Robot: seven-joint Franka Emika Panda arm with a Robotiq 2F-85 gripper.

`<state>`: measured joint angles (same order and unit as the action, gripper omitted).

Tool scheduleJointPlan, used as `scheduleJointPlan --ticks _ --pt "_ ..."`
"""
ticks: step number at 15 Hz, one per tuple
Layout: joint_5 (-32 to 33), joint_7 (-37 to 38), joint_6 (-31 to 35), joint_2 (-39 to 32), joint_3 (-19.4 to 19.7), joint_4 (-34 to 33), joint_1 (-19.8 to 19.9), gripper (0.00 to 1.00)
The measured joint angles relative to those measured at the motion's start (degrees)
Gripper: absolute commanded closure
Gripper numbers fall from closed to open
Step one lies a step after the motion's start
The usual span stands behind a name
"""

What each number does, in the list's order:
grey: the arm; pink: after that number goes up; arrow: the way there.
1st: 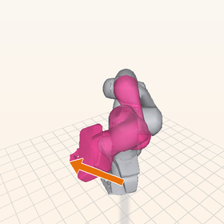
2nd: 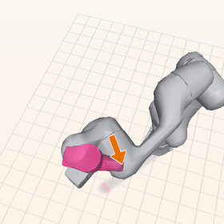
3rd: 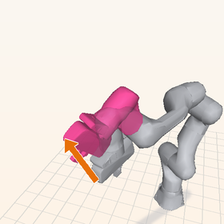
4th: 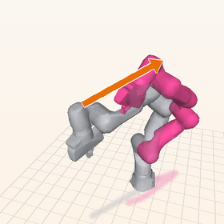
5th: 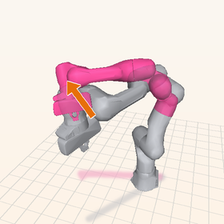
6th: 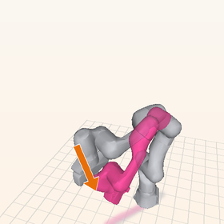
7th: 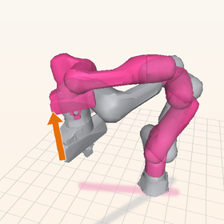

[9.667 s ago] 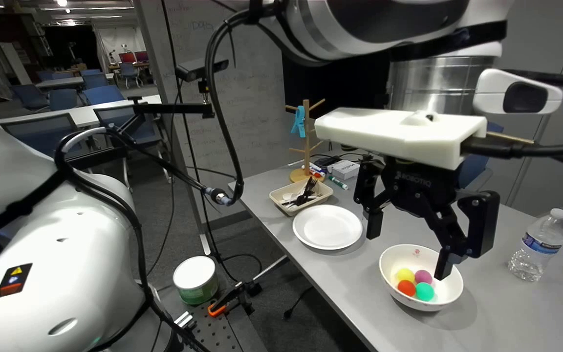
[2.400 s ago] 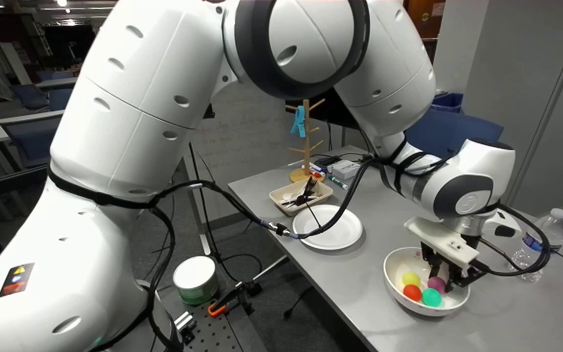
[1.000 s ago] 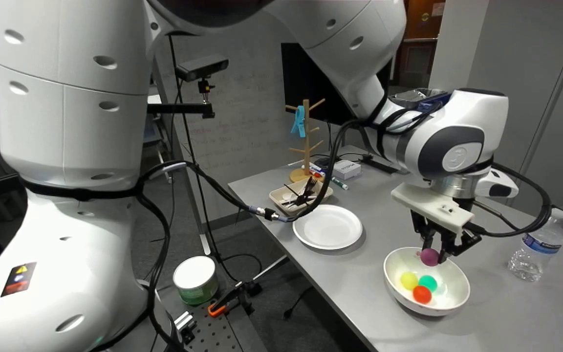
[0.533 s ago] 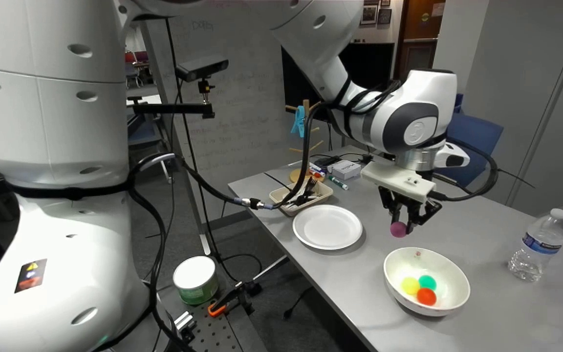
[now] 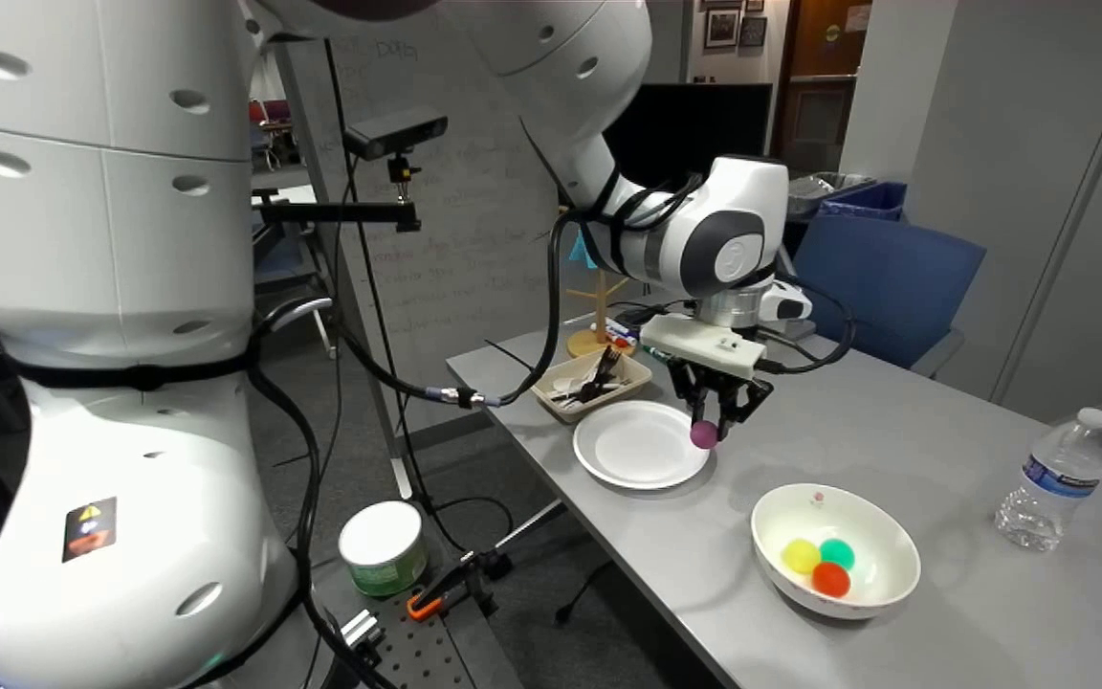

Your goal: Take the purple ball out of the bowl and put it on the plate

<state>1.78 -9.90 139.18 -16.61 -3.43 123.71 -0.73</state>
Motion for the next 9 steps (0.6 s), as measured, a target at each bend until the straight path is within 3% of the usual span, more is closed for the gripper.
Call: scheduleJointPlan --ticks 9 --pt "0.7 0.2 2.1 -5.6 -2.4 -1.0 -4.4 0.89"
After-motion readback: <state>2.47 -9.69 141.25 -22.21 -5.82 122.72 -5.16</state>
